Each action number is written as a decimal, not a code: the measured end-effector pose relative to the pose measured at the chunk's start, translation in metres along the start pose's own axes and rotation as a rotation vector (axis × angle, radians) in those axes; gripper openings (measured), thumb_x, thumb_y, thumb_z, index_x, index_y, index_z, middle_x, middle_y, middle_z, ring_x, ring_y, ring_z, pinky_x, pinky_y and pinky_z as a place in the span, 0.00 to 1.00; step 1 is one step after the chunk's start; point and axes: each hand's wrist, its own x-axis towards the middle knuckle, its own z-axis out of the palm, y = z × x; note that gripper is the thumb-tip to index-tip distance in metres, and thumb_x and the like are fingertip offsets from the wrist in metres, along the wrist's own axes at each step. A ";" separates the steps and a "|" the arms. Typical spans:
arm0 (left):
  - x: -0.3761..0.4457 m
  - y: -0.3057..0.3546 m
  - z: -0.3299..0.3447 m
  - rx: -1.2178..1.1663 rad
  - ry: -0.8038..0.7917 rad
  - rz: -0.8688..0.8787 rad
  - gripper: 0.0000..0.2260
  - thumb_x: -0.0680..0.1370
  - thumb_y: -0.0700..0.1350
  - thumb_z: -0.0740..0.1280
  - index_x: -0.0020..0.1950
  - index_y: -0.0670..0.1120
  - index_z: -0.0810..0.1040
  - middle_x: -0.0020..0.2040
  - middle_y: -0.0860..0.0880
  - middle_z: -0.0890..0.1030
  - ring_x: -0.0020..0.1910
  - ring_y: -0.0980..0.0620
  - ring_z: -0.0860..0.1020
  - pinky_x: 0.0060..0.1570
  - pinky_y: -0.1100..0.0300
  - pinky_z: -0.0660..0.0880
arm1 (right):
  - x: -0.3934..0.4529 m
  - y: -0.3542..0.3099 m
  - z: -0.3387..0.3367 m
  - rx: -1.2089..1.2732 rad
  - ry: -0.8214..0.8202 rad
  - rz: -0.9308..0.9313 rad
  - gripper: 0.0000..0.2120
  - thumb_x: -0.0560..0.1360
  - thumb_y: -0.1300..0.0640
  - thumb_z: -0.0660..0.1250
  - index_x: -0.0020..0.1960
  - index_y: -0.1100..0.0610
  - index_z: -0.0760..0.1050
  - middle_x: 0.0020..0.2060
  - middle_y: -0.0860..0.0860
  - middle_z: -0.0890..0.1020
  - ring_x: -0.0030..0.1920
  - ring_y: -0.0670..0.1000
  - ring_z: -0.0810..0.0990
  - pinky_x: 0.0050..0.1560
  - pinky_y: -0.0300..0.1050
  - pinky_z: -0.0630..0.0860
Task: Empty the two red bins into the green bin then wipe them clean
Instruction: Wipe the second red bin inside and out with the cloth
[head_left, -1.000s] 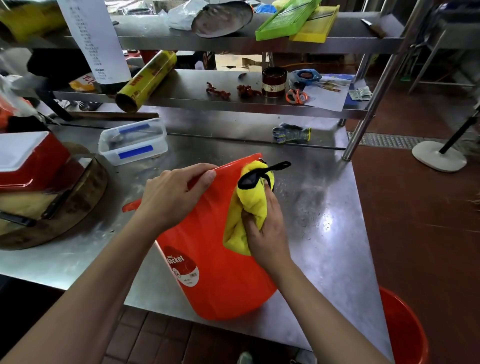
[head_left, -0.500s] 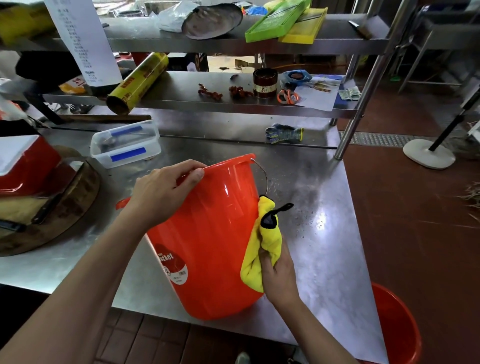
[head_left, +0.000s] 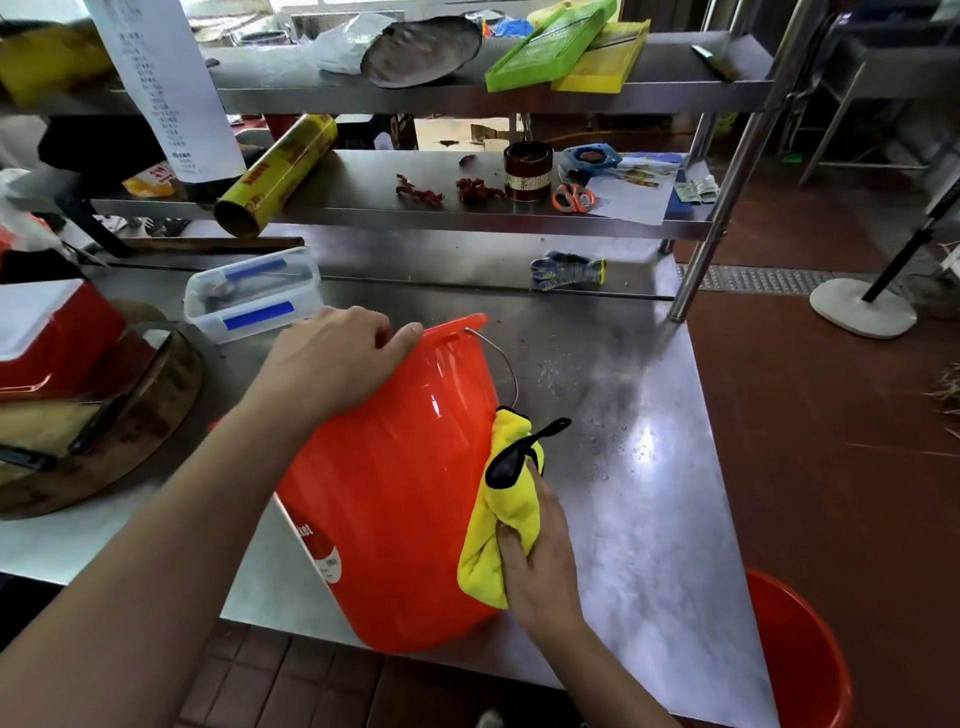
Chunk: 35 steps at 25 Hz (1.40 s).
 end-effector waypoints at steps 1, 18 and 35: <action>0.002 0.004 0.005 0.003 0.000 0.013 0.23 0.83 0.65 0.51 0.55 0.53 0.79 0.50 0.46 0.82 0.51 0.42 0.80 0.49 0.47 0.78 | -0.002 -0.002 0.001 -0.011 -0.005 -0.002 0.32 0.74 0.43 0.59 0.78 0.36 0.56 0.73 0.43 0.70 0.74 0.47 0.68 0.71 0.59 0.69; -0.023 0.006 0.025 -0.225 -0.029 0.406 0.22 0.80 0.66 0.56 0.65 0.54 0.75 0.56 0.58 0.74 0.58 0.58 0.68 0.59 0.58 0.59 | 0.019 0.006 -0.015 0.064 0.103 0.145 0.24 0.73 0.43 0.57 0.69 0.35 0.67 0.62 0.38 0.76 0.64 0.44 0.75 0.64 0.54 0.75; -0.050 -0.047 0.078 -0.092 -0.105 0.360 0.30 0.76 0.75 0.43 0.60 0.62 0.76 0.55 0.63 0.77 0.61 0.56 0.75 0.70 0.46 0.65 | 0.002 0.031 -0.029 -0.030 0.158 0.263 0.28 0.69 0.45 0.55 0.68 0.47 0.72 0.54 0.44 0.76 0.56 0.49 0.78 0.56 0.57 0.77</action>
